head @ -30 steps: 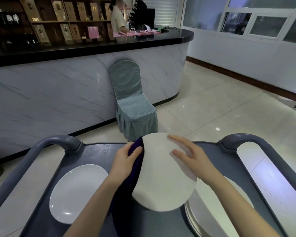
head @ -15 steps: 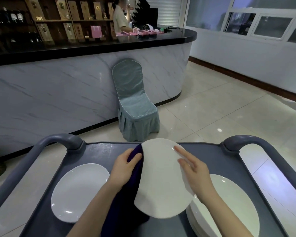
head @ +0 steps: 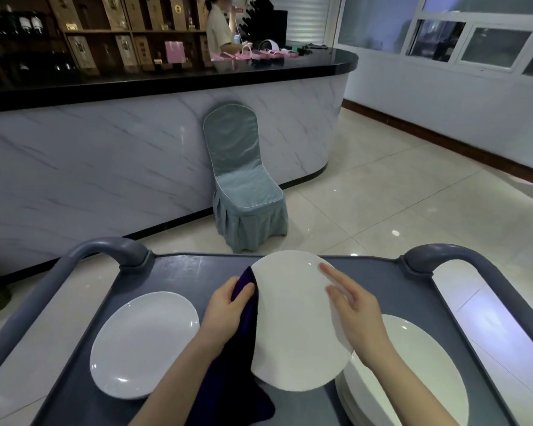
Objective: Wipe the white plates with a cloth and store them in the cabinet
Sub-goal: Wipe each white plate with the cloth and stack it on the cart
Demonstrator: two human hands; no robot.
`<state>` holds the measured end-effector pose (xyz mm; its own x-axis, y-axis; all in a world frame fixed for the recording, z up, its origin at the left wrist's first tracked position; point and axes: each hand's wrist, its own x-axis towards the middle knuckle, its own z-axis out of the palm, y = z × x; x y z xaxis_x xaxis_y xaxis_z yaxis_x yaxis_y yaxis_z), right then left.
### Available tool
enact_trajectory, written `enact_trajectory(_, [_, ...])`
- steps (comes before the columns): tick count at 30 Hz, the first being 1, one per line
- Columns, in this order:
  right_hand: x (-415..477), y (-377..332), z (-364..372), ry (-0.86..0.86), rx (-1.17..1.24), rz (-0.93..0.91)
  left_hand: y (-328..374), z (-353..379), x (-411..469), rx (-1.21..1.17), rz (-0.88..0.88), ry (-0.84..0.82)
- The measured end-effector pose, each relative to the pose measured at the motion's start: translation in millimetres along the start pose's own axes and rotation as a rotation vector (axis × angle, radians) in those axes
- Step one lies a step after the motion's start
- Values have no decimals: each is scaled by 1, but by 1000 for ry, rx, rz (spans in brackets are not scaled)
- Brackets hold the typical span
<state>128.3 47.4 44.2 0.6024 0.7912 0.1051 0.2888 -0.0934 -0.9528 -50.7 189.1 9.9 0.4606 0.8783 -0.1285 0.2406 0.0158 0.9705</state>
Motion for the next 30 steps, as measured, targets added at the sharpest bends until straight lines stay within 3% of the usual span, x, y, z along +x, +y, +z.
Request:
enact_trajectory(4, [12, -13, -10, -310, -218, -96, 17, -7, 18, 249, 183, -325])
enact_trajectory(6, [18, -21, -10, -305, -222, -106, 22, -3, 21, 221, 205, -326])
enact_trajectory(9, [25, -29, -9, -106, -116, -81, 21, 0, 21, -44, 105, -131])
enact_trajectory(11, [24, -26, 1, 119, -10, -43, 15, 7, 16, -230, -4, 19])
enact_trajectory(14, [9, -21, 39, 483, 149, 81, 2, 41, 2, -391, -236, 384])
enact_trajectory(17, [-2, -17, 68, 582, 210, 153, -3, 66, -17, -470, -401, 568])
enact_trajectory(24, [23, -7, 25, 127, 85, 134, 5, 15, 4, -288, -94, 394])
enact_trajectory(30, [50, -41, -4, -281, -249, -160, 27, -12, 23, 9, 184, -62])
